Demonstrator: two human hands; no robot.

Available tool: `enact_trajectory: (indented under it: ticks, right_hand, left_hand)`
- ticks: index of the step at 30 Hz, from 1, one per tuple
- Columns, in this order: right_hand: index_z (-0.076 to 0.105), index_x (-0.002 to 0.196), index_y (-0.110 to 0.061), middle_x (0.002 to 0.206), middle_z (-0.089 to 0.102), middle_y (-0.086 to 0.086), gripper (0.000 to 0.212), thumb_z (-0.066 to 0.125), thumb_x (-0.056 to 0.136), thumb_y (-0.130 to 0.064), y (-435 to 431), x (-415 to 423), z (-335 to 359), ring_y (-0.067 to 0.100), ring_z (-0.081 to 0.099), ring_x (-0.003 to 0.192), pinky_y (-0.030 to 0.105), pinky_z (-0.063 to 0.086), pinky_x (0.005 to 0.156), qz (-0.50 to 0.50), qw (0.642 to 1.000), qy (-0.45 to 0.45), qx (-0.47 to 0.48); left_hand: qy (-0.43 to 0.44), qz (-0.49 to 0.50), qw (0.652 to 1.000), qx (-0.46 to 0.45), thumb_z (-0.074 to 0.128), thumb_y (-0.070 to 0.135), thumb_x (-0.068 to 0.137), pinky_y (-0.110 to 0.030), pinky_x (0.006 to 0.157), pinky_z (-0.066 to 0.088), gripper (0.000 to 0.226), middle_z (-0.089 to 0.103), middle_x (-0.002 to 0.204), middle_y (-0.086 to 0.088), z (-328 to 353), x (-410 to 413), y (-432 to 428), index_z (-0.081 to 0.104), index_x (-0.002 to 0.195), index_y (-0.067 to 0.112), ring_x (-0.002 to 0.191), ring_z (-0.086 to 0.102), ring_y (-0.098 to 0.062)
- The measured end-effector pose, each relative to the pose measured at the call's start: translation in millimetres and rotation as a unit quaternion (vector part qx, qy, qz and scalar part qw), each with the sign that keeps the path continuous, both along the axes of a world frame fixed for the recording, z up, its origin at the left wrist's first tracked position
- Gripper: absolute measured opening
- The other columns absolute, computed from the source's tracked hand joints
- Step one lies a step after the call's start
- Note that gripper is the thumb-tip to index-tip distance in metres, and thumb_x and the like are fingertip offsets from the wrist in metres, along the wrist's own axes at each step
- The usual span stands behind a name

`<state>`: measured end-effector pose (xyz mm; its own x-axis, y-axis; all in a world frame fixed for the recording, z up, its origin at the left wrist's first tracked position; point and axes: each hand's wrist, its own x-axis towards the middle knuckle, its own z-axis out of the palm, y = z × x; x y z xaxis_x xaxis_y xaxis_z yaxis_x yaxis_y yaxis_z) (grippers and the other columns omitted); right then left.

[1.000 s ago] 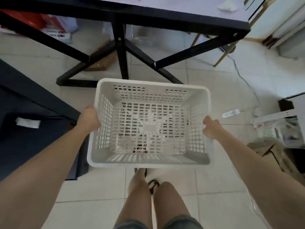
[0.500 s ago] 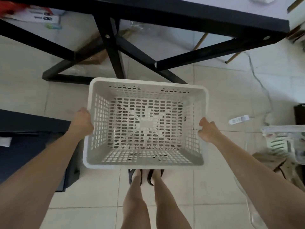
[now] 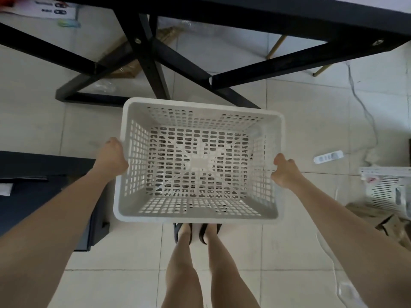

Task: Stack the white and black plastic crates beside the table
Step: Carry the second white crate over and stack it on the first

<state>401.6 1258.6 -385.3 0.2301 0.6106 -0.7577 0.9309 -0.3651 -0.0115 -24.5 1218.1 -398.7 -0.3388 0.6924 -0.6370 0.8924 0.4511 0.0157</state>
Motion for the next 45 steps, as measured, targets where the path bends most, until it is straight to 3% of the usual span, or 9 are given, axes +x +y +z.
enact_trajectory:
  ticks: [4,15,22,25,31,38,41,45]
  right_hand:
    - [0.038,0.126,-0.008,0.124,0.039,0.021,0.040,0.043,0.087,0.000,1,8,-1,0.031,0.046,0.086,0.031,0.040,0.070,0.001,1.000,-0.014,-0.001]
    - [0.041,0.125,-0.008,0.127,0.033,0.020,0.043,0.043,0.085,0.003,-2,8,-4,0.032,0.051,0.084,0.032,0.044,0.069,0.015,1.000,-0.020,-0.018]
    - [0.039,0.133,-0.008,0.132,0.032,0.021,0.046,0.045,0.087,-0.003,-7,-1,-1,0.039,0.051,0.110,0.034,0.047,0.080,0.027,0.998,-0.043,-0.043]
    - [0.038,0.135,-0.009,0.133,0.035,0.022,0.046,0.046,0.090,-0.007,-10,-5,6,0.038,0.049,0.114,0.035,0.046,0.084,0.041,0.997,-0.049,-0.038]
    - [0.044,0.129,-0.008,0.126,0.049,0.018,0.040,0.047,0.089,-0.010,-17,-9,28,0.035,0.050,0.114,0.039,0.048,0.092,0.058,0.998,-0.040,-0.002]
    - [0.041,0.135,-0.008,0.135,0.051,0.012,0.043,0.048,0.092,-0.012,-26,-40,89,0.027,0.053,0.112,0.031,0.043,0.084,0.122,0.992,0.007,-0.041]
    - [0.047,0.133,-0.007,0.136,0.052,0.011,0.040,0.049,0.094,-0.014,-24,-60,129,0.027,0.051,0.121,0.031,0.042,0.095,0.182,0.983,0.026,-0.017]
    - [0.056,0.122,-0.007,0.127,0.059,0.008,0.031,0.051,0.092,-0.013,-22,-82,179,0.023,0.055,0.109,0.028,0.043,0.087,0.269,0.962,0.043,0.033]
  left_hand:
    - [0.004,-0.010,1.000,-0.012,0.062,-0.003,0.081,-0.032,0.071,0.039,0.042,0.058,0.113,-0.026,-2,11,1,0.042,0.118,-0.011,0.103,0.059,-0.038]
    - [-0.010,0.009,1.000,-0.005,0.057,-0.009,0.081,-0.035,0.080,0.044,0.044,0.053,0.119,-0.029,-4,19,-3,0.040,0.121,-0.011,0.109,0.055,-0.040]
    - [-0.011,0.035,0.997,-0.061,0.051,0.001,0.088,-0.036,0.091,0.044,0.052,0.044,0.134,-0.027,9,29,6,0.031,0.134,-0.013,0.123,0.048,-0.038]
    - [-0.024,0.033,0.996,-0.080,0.053,0.007,0.088,-0.040,0.098,0.044,0.056,0.044,0.135,-0.025,14,26,5,0.031,0.137,-0.011,0.124,0.047,-0.037]
    - [-0.033,0.003,0.995,-0.093,0.056,0.013,0.085,-0.045,0.097,0.048,0.049,0.049,0.129,-0.019,34,17,-3,0.043,0.131,-0.001,0.119,0.049,-0.036]
    - [-0.060,-0.101,0.986,-0.121,0.050,0.013,0.095,-0.031,0.109,0.036,0.049,0.041,0.149,-0.011,101,34,-14,0.041,0.143,0.008,0.136,0.041,-0.026]
    - [-0.069,-0.117,0.985,-0.104,0.052,0.014,0.095,-0.032,0.112,0.036,0.045,0.045,0.145,-0.010,141,41,-21,0.046,0.139,0.008,0.134,0.044,-0.025]
    - [-0.090,-0.084,0.991,-0.048,0.055,0.014,0.093,-0.037,0.108,0.040,0.036,0.055,0.135,-0.008,195,46,-46,0.056,0.128,0.008,0.124,0.052,-0.026]
